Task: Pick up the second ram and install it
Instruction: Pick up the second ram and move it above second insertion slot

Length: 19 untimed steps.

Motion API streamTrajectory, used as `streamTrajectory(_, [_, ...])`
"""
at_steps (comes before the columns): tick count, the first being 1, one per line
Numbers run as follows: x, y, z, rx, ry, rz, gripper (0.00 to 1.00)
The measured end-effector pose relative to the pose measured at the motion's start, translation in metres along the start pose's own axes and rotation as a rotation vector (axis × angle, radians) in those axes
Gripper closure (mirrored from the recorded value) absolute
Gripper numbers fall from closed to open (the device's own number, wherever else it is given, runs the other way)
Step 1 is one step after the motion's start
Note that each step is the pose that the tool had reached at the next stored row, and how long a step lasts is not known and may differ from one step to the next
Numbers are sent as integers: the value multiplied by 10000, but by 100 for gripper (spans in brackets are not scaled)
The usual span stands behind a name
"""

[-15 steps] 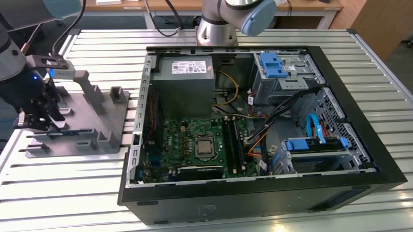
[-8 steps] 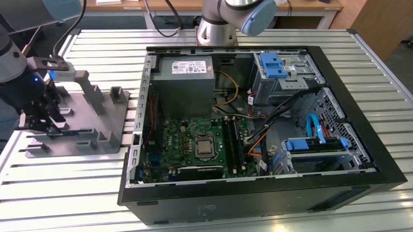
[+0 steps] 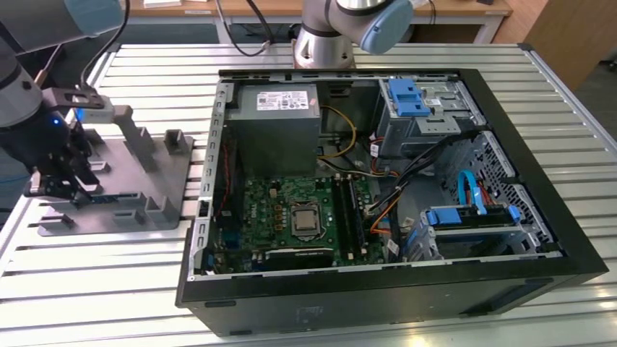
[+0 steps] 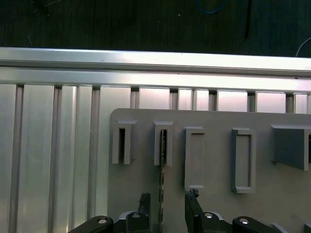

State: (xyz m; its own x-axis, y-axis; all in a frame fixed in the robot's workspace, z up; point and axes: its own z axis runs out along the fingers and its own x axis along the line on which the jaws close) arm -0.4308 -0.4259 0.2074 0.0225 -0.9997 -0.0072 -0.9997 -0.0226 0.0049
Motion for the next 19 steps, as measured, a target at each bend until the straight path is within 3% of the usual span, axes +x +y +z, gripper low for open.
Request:
streamTrajectory(5, [7,0,34,0,10,0,59])
streamTrajectory(9, [9,-5,62,-5,95,-101,59])
streamTrajectory(19, [10,-24,160,-5,97,-268,59])
